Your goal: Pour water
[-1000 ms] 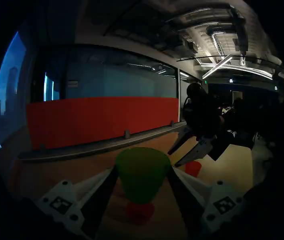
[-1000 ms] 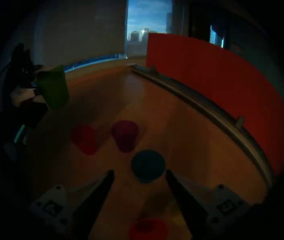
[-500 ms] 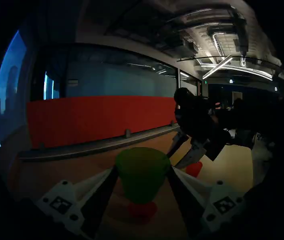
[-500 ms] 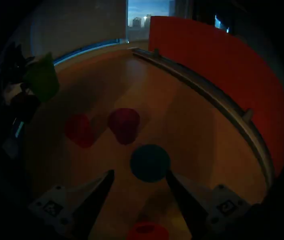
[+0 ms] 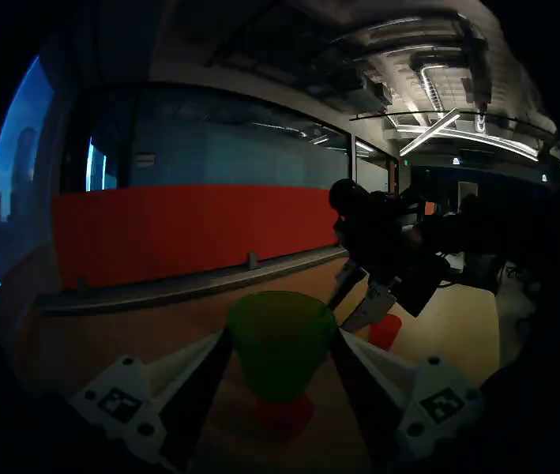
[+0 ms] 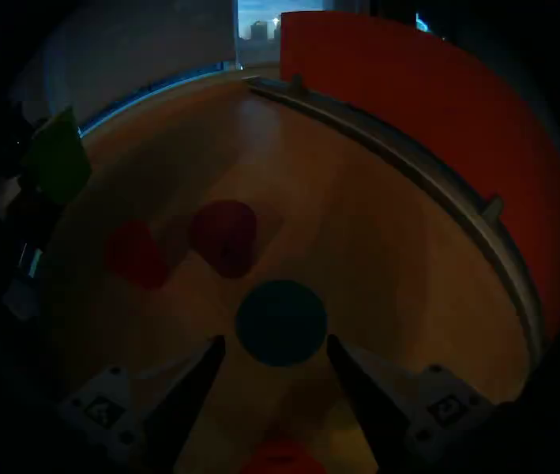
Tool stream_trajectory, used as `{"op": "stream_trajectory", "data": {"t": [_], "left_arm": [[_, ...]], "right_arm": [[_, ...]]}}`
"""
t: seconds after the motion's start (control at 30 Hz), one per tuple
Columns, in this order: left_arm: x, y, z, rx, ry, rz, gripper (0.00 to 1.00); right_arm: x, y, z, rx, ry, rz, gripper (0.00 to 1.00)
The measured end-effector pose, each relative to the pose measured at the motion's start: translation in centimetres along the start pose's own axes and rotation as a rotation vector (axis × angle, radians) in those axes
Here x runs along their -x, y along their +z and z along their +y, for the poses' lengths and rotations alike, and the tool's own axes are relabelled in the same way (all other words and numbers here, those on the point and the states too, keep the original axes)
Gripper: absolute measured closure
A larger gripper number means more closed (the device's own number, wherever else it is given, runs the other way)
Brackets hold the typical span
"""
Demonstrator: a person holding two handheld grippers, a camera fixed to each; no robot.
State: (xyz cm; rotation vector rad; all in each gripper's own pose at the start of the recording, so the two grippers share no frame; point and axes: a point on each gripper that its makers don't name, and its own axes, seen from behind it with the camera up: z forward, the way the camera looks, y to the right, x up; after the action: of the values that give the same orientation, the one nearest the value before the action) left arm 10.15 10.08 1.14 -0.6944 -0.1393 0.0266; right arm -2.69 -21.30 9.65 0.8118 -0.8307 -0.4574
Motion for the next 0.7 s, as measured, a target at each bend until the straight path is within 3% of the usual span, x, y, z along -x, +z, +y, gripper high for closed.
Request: {"op": "stream_trajectory", "data": {"t": [0.7], "left_arm": [[0.7, 0.0, -0.7, -0.001, -0.008, -0.006, 0.14]], "right_arm": [[0.6, 1.4, 0.6, 0.012, 0.013, -0.103, 0.07]]}}
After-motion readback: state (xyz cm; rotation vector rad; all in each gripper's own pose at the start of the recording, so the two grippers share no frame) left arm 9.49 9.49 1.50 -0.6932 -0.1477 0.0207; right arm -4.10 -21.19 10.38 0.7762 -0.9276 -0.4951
